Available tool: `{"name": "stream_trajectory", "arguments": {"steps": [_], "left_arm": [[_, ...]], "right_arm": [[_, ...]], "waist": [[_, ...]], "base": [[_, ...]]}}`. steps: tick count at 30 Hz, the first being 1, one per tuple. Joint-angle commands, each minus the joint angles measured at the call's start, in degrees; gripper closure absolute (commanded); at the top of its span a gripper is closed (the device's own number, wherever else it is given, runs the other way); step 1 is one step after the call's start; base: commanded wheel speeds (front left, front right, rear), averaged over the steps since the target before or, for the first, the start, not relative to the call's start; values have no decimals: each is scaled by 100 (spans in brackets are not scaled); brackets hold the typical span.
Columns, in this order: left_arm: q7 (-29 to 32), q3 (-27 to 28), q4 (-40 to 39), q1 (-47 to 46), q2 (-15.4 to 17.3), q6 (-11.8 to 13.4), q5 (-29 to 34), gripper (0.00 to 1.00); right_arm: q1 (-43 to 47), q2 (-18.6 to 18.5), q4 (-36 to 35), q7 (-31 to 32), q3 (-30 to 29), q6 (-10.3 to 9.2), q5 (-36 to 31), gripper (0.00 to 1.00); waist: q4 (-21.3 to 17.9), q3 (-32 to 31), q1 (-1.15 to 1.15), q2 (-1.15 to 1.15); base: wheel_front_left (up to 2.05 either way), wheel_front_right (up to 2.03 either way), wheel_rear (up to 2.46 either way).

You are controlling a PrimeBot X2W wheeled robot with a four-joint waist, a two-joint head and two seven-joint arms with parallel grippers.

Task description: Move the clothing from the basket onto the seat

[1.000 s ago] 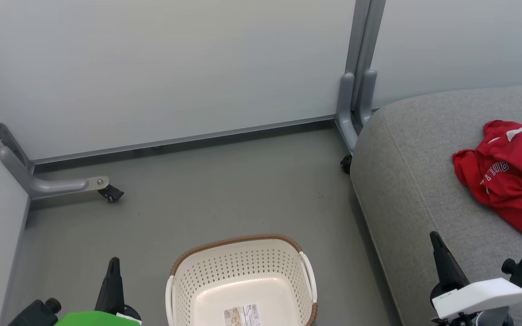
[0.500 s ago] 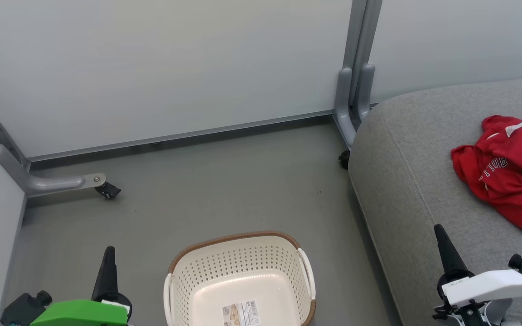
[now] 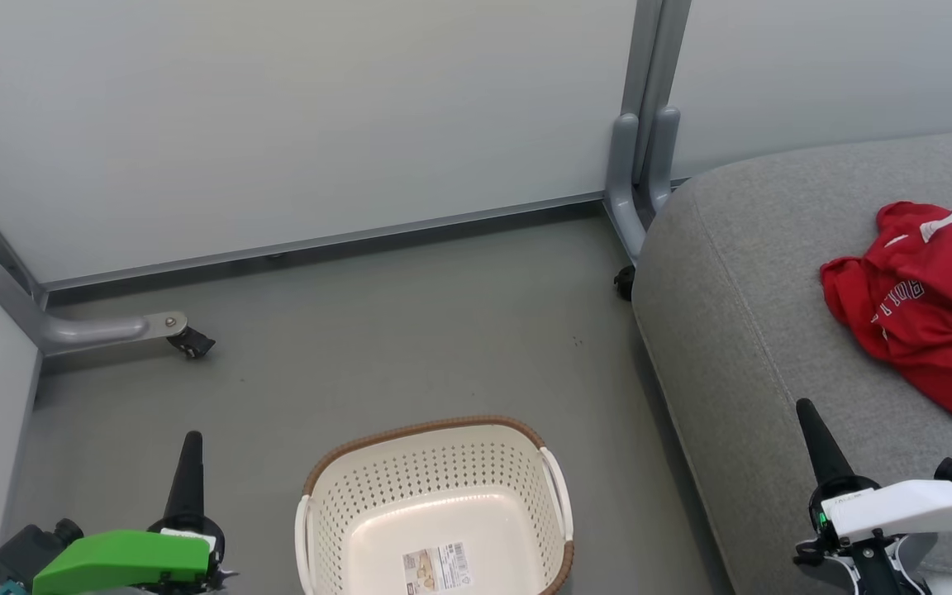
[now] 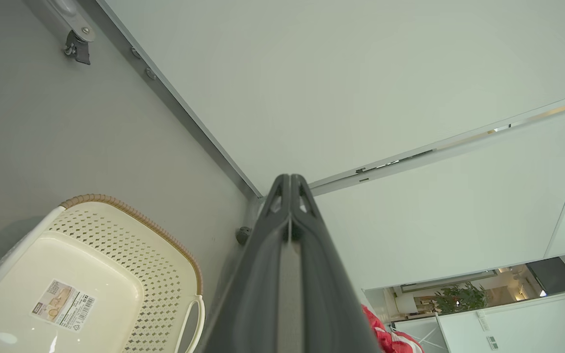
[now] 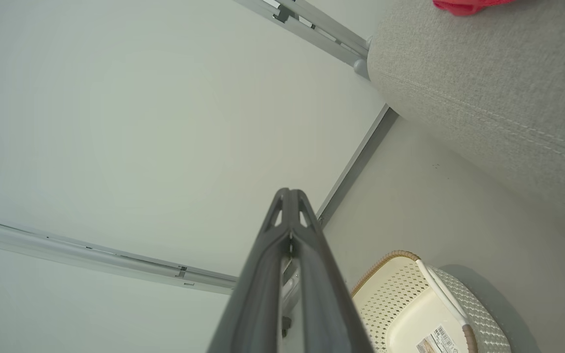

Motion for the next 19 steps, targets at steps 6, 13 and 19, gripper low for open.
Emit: {"name": "stream_trajectory", "arguments": {"steps": [6, 13, 19], "left_arm": [[104, 92, 21, -244, 48, -67, -408, 100], [195, 154, 67, -331, 42, -108, -750, 100], [273, 207, 103, -399, 36, -133, -1003, 100]], "right_arm": [[-182, -2, 29, 114, -86, -3, 406, 100], [-242, 13, 77, 211, -148, -3, 753, 100], [-301, 26, 115, 282, -198, -3, 1017, 100]], "waist": [[-20, 37, 0, 0], [-42, 77, 0, 0], [-59, 109, 0, 0]], "base": [[0, 0, 0], [0, 0, 0], [0, 0, 0]]}}
